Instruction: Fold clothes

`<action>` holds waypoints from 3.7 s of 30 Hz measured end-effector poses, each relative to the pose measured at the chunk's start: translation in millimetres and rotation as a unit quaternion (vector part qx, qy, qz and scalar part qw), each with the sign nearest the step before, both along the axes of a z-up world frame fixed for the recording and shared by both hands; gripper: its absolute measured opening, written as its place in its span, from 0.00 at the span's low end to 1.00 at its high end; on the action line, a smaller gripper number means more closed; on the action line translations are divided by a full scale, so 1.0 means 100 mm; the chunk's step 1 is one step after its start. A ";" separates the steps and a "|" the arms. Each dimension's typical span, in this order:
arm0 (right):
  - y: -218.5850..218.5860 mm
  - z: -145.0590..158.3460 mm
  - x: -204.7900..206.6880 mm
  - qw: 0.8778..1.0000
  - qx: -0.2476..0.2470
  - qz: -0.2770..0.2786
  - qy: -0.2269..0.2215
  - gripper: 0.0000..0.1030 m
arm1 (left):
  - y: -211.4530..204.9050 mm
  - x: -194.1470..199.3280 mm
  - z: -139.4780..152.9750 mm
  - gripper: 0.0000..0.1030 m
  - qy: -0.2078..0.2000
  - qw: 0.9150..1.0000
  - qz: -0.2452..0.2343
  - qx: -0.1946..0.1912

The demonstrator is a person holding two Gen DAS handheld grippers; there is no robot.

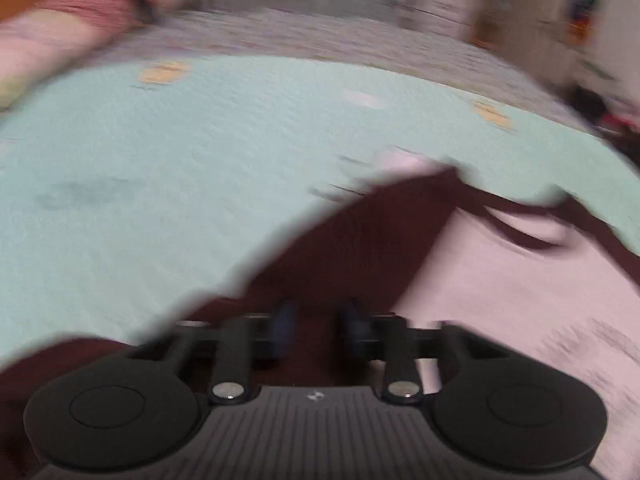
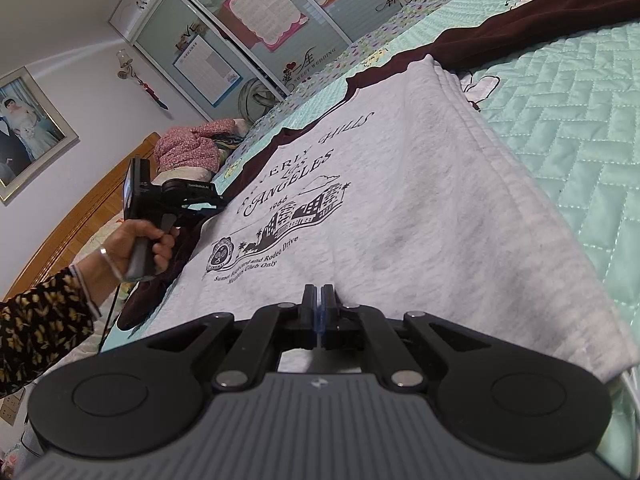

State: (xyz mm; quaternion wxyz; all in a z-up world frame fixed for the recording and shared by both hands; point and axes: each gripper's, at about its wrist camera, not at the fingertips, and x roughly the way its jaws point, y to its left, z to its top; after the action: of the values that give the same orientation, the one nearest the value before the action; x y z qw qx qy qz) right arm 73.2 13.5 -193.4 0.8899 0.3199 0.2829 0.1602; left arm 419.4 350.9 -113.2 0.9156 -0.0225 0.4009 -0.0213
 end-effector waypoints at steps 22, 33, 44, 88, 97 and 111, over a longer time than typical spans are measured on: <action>-0.04 -0.02 0.00 1.000 0.012 0.002 -0.006 0.04 | -0.01 0.29 0.05 0.45 -0.042 0.999 -0.019 -0.011; -0.04 -0.02 -0.01 1.000 0.011 0.001 -0.006 0.04 | -0.33 0.51 -0.03 0.49 -0.017 0.994 -0.099 -0.038; -0.04 -0.02 -0.01 1.000 0.010 0.000 -0.006 0.04 | -0.38 0.27 0.10 0.05 -0.058 0.986 -0.155 -0.003; -0.24 0.26 -0.12 0.996 0.086 -0.031 0.009 0.21 | -0.62 -2.34 0.35 0.64 0.029 0.992 -0.107 0.054; -0.69 0.93 0.64 0.995 -0.003 -0.090 -0.031 0.44 | -0.36 -3.14 0.00 0.68 0.019 0.994 -0.092 0.063; -0.85 0.37 0.42 0.992 -0.025 -0.058 0.109 0.25 | -0.28 -3.25 -0.03 0.73 0.016 0.995 -0.090 0.048</action>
State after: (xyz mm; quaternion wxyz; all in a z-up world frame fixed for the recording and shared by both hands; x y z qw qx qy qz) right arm 115.0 -71.6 -156.4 0.8694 0.3291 0.3628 0.0650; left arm 94.8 322.5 -116.2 0.9035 0.0574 0.4164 -0.0839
